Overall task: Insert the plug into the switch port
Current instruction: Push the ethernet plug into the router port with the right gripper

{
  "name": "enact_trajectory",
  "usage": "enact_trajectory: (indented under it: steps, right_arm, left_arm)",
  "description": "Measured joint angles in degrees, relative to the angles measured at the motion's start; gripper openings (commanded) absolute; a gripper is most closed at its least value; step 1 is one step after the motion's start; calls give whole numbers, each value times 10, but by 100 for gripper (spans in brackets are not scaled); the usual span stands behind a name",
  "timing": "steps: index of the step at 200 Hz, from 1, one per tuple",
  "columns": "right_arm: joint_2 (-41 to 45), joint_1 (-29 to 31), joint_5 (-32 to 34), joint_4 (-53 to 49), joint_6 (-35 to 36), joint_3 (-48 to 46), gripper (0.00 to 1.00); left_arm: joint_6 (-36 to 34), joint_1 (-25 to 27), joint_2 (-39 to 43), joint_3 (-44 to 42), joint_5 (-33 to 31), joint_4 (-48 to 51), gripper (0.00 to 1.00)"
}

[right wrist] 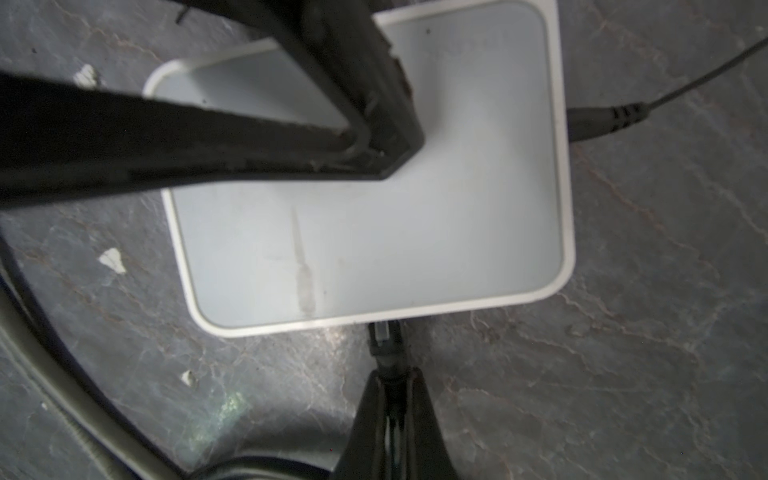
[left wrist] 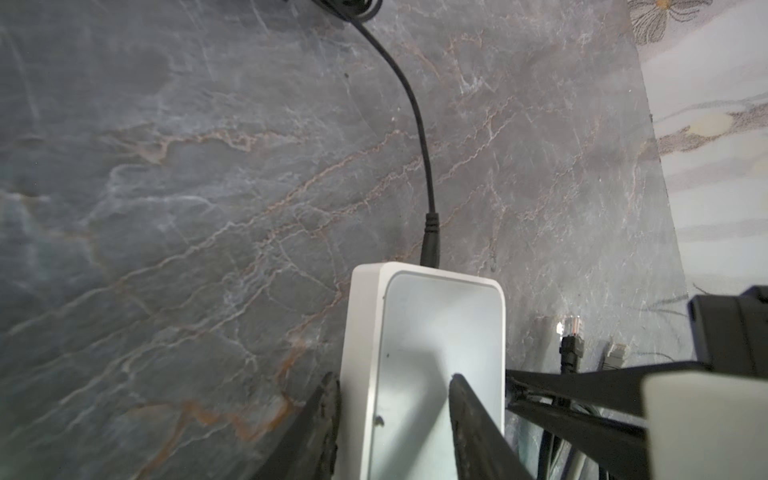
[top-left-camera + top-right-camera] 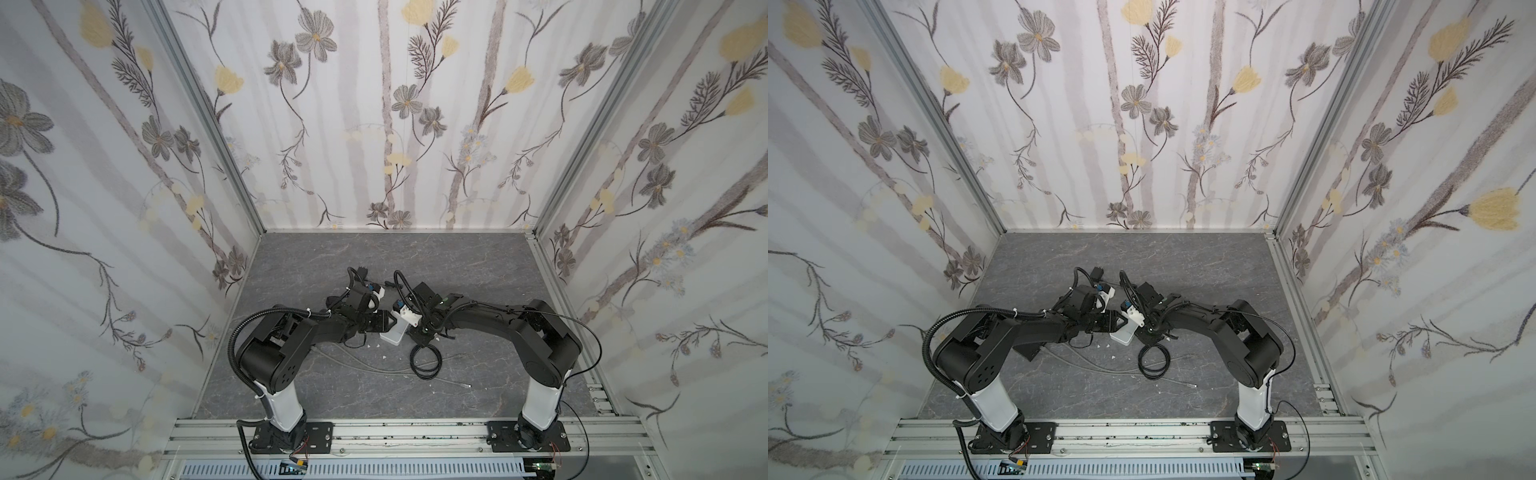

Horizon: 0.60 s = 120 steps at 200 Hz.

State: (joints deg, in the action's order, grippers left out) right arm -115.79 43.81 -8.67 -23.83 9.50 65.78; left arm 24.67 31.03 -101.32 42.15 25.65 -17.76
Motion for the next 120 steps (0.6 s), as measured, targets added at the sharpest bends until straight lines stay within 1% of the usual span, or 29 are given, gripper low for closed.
enact_trajectory:
  steps: [56, 96, 120]
  right_arm:
    - [9, 0, 0, -61, 1, 36, 0]
    - [-31, -1, 2, -115, 0, 85, 0]
    - [-31, -1, 4, -127, 0, 97, 0]
  left_arm:
    - [10, 0, 2, 3, 7, 8, 43]
    - [13, 0, 4, 4, 5, 15, 43]
    - [13, 0, 4, 7, 6, 21, 43]
